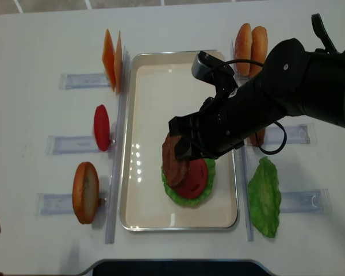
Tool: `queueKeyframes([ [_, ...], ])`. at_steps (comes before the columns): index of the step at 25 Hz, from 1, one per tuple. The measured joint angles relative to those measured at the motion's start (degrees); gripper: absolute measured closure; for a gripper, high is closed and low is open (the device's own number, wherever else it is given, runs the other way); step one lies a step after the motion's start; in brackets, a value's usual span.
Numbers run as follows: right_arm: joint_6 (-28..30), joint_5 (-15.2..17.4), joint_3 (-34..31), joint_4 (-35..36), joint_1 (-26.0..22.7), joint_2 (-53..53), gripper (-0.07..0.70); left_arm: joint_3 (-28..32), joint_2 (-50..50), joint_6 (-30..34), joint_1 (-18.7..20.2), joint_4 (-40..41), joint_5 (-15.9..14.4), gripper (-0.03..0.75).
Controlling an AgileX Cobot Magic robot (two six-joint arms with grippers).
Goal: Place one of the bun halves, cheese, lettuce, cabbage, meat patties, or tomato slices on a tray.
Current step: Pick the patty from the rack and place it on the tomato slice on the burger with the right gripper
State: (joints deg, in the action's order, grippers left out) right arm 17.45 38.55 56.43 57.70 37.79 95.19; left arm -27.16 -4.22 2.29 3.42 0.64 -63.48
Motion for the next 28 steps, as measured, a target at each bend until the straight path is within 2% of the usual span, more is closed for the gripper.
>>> queueKeyframes([
  [11,1.4,1.8,0.0,0.4,-0.7,2.2,0.476,0.0,0.0,0.0,0.0,0.0,0.0,0.716],
  [28,1.5,1.4,0.0,0.5,-0.7,2.9,0.477,0.0,0.0,0.0,0.0,0.0,0.0,0.716],
])
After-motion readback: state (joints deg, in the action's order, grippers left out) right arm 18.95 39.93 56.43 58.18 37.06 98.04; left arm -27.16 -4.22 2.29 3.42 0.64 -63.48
